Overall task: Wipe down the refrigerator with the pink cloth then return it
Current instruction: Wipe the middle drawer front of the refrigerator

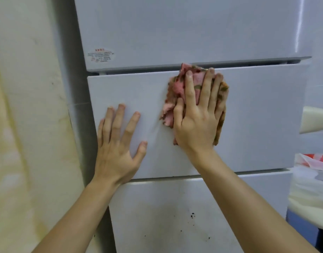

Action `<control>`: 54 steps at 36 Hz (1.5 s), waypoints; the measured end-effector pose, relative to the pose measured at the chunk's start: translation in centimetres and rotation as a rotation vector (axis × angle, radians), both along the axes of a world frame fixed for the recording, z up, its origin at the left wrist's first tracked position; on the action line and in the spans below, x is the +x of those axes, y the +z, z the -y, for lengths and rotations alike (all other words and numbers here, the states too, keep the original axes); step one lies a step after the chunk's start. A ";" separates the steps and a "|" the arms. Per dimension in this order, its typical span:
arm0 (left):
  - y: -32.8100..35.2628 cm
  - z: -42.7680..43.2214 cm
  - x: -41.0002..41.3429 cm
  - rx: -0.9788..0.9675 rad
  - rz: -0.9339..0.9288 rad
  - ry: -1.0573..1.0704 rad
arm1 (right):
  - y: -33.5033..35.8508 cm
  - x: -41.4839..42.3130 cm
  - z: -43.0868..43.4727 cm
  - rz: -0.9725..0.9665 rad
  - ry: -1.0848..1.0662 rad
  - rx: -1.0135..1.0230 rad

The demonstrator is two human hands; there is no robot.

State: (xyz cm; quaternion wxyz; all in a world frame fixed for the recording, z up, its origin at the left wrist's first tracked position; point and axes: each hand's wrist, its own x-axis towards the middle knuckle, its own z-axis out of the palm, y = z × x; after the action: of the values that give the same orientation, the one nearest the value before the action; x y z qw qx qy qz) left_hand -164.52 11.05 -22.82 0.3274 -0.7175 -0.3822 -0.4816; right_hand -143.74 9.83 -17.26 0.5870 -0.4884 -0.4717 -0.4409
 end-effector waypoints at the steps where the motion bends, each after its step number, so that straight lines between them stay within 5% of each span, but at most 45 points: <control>1: -0.1 -0.1 0.0 0.002 -0.001 -0.009 | -0.8 -0.2 0.1 0.030 0.003 -0.015; 11: -0.5 0.3 -2.5 0.019 -0.009 -0.009 | -12.7 -0.8 1.3 0.477 0.069 -0.212; 18: 0.4 0.1 -7.5 -0.004 -0.003 0.087 | -10.0 0.3 1.3 0.593 0.154 -0.198; 29: 1.1 -0.9 -11.1 -0.060 0.004 0.113 | -1.8 -9.2 -1.0 0.109 0.197 -0.037; 36: -0.1 -2.5 -13.1 -0.114 0.002 0.119 | -10.9 -10.0 -0.6 0.561 0.236 -0.208; 41: -0.4 -3.7 -13.3 -0.075 0.005 0.147 | -10.7 -8.2 0.0 0.718 0.259 -0.236; 48: -0.7 -4.5 -13.0 0.007 0.040 0.116 | -1.5 -8.0 -0.9 0.363 0.088 -0.055; 54: -0.8 -4.3 -13.7 -0.033 0.102 0.127 | 3.6 -12.9 -2.2 0.206 0.195 0.004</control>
State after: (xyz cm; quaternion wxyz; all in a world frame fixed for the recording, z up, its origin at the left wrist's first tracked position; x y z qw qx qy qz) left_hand -178.22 15.37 -23.61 0.3253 -0.6717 -0.4509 -0.4895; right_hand -156.62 12.06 -13.66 0.5765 -0.3910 -0.5739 -0.4305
